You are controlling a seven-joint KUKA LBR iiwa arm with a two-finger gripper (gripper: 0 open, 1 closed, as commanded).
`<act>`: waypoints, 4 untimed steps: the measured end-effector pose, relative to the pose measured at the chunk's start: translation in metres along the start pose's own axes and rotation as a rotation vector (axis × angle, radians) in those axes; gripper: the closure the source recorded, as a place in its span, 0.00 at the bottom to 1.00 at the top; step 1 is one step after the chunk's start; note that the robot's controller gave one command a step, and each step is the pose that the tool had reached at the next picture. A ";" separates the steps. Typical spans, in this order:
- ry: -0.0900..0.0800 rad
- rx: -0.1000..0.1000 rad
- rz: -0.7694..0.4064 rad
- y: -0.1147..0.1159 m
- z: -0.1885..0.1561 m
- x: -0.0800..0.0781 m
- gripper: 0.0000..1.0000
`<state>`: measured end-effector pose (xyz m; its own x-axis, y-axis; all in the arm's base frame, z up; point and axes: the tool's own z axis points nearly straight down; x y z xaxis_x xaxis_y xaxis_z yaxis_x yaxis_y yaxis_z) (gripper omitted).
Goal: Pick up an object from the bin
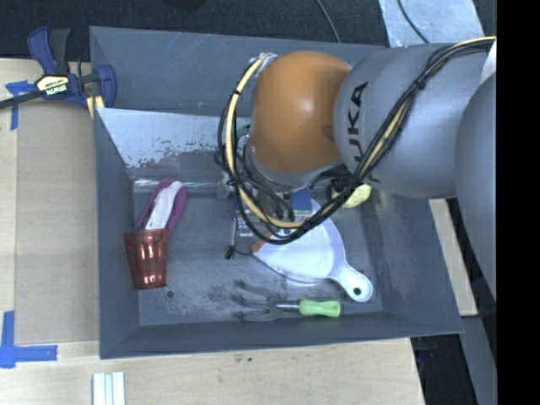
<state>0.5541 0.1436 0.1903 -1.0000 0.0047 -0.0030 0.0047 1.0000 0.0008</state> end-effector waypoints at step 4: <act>0.006 0.001 -0.491 -0.055 0.035 0.023 0.00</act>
Offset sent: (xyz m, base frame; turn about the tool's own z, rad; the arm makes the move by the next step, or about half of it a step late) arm -0.0079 -0.0135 0.0250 -0.0623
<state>0.5305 0.0883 0.1549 -0.8839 -0.4677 0.0030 -0.4677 0.8839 0.0003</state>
